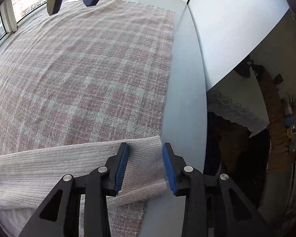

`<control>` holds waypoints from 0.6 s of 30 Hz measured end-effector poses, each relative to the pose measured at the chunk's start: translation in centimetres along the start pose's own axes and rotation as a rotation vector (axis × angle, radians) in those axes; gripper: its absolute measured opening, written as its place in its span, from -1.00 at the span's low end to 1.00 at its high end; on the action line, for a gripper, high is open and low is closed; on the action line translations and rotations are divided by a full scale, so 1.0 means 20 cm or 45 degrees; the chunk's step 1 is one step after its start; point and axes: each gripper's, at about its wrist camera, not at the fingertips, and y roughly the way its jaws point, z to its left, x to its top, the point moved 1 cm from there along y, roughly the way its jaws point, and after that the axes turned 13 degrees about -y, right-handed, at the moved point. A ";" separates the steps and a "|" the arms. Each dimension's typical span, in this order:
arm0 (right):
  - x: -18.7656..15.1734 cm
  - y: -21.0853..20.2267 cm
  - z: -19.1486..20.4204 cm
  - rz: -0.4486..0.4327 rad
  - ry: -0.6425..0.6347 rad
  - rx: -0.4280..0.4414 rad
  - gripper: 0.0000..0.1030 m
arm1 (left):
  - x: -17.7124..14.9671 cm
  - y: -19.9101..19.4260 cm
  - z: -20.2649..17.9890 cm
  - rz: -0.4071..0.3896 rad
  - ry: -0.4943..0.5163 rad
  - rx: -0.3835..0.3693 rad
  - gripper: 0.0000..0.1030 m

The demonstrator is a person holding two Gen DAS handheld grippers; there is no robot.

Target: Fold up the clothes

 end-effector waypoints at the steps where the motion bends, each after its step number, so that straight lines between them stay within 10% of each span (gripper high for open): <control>1: 0.01 0.00 -0.01 0.001 0.001 -0.010 -0.48 | 0.00 0.00 0.02 0.002 -0.024 -0.024 -0.96; 18: 0.23 0.08 0.20 0.015 -0.136 0.047 -0.48 | -0.31 -0.77 0.50 -0.241 -0.440 -0.551 -0.97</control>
